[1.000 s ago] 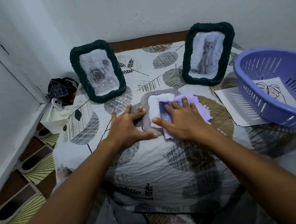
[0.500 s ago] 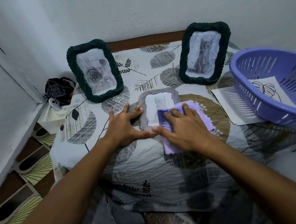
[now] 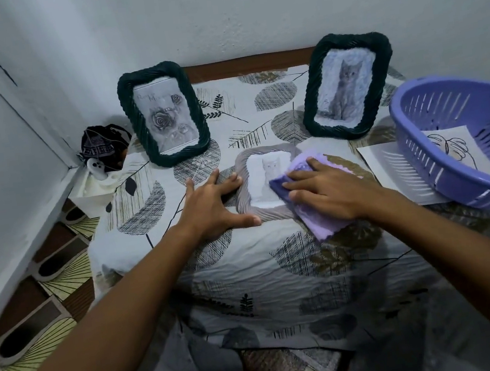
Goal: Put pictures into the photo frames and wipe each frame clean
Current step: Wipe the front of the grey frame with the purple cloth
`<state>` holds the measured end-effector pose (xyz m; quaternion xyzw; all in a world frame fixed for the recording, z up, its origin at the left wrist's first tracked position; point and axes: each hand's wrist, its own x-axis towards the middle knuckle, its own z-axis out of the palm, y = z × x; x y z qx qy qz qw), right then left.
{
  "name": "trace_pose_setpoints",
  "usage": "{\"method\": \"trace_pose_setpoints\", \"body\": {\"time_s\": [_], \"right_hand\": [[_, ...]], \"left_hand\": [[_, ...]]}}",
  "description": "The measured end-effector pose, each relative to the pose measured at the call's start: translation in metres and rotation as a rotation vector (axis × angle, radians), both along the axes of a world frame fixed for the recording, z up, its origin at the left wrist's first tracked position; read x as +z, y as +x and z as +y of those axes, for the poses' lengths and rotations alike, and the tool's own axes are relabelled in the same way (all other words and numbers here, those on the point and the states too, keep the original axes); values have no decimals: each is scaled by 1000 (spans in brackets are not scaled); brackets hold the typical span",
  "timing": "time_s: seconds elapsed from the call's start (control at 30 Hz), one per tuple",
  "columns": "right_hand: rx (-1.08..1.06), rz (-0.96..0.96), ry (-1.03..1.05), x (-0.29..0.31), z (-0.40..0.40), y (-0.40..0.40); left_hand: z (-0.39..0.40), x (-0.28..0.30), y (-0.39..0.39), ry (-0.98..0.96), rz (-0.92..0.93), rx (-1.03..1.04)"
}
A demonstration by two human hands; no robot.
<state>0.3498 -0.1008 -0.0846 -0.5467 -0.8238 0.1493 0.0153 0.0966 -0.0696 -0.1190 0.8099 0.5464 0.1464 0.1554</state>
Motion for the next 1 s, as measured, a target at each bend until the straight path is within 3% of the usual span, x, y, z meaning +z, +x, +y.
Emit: {"method": "trace_pose_setpoints", "body": {"time_s": [0.37,0.57,0.67,0.87,1.0], "right_hand": [[126,62,150,-4,-15,6],[163,28,92,-13,-8,-33],[145,29,91,-12,-7,-45],[81,-144,135,-15,-5,-51],[65,-113,116,-12,0,-57]], "left_hand": [[-3,1,2,-4,11,-3],[-1,-1,1,7,19,-1],[-1,-2,1,-1,-6,12],[-2,0,2,7,-15,8],[-4,3,3,-2,-17,10]]}}
